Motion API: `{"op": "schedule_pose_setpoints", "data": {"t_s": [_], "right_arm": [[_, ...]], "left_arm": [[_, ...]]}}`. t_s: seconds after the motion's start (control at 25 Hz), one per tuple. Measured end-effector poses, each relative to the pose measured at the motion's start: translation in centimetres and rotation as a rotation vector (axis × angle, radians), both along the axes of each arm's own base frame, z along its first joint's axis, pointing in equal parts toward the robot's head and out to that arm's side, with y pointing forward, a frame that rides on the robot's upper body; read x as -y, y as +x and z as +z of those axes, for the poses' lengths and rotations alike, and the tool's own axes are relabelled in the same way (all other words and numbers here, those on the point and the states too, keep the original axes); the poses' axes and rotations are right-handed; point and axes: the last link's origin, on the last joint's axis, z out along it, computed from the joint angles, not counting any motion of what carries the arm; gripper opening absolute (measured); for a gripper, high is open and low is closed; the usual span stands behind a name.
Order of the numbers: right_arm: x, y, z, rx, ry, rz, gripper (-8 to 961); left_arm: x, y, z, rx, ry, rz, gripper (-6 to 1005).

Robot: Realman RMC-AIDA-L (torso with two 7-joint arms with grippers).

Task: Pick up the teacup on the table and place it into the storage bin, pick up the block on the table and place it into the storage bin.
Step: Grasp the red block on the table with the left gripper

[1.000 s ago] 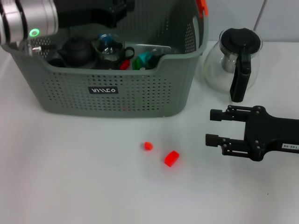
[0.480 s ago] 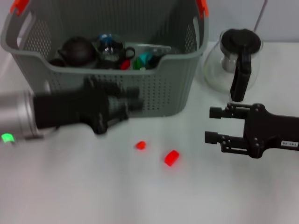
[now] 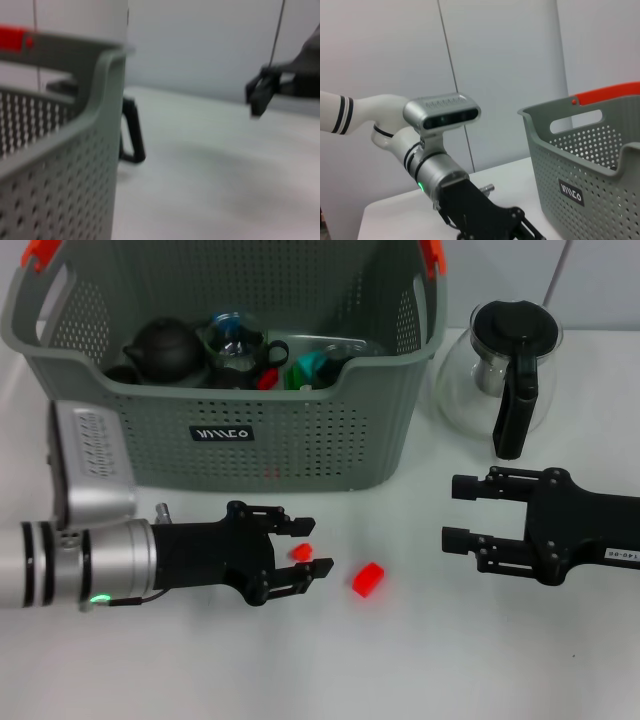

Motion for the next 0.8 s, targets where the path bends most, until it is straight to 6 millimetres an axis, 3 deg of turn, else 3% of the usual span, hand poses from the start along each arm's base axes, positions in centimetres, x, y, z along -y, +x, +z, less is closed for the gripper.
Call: {"op": "schedule_pose_setpoints", "data": {"t_s": [0.16,0.8], "right_arm": [[0.0,0.1,0.0,0.001,0.001,-0.003,687],[0.0,0.1,0.0,0.0,0.0,-0.002,688]], "left_arm": [[-0.4,-0.6,-1.0,-0.067,0.015,0.02,520],[-1.5,-1.4,-2.2,-0.165,0.079,0.044,425]]}}
